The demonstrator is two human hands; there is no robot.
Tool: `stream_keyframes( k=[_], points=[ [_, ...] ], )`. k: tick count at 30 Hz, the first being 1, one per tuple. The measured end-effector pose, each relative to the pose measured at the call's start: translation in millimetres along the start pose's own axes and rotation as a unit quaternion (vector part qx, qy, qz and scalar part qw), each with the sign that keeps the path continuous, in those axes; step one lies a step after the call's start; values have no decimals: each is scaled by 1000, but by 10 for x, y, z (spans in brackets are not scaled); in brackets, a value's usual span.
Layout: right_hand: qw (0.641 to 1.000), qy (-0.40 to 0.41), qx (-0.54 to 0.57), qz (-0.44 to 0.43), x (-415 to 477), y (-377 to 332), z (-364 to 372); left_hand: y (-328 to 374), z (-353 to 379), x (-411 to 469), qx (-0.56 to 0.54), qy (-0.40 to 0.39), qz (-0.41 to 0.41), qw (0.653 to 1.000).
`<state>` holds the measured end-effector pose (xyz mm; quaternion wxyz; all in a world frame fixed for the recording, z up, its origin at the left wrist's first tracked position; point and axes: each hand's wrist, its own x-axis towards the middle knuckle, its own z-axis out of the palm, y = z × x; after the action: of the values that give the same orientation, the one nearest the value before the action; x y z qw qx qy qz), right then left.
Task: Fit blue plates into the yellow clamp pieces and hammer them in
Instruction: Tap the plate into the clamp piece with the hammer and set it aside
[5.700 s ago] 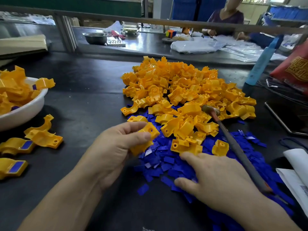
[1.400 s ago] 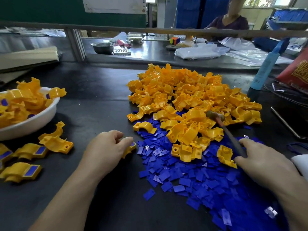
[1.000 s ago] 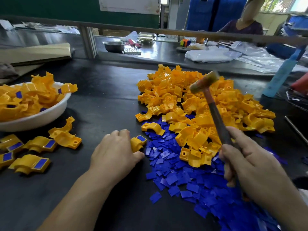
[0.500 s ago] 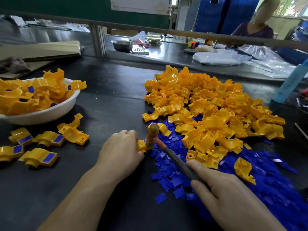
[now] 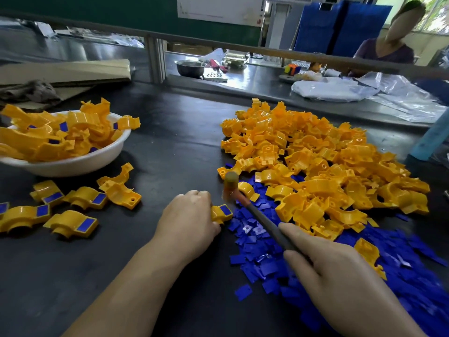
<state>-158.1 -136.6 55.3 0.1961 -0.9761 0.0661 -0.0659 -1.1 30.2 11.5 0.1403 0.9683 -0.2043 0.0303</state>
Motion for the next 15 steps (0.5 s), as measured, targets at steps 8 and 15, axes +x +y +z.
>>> stream_keyframes(
  k=[8, 15],
  points=[
    [999, -20, -23, 11, -28, -22, 34, 5, -13, -3, 2, -5, -10, 1000],
    [988, 126, 26, 89, -88, 280, -120, -5, -56, 5, -30, -36, -34, 998]
  ],
)
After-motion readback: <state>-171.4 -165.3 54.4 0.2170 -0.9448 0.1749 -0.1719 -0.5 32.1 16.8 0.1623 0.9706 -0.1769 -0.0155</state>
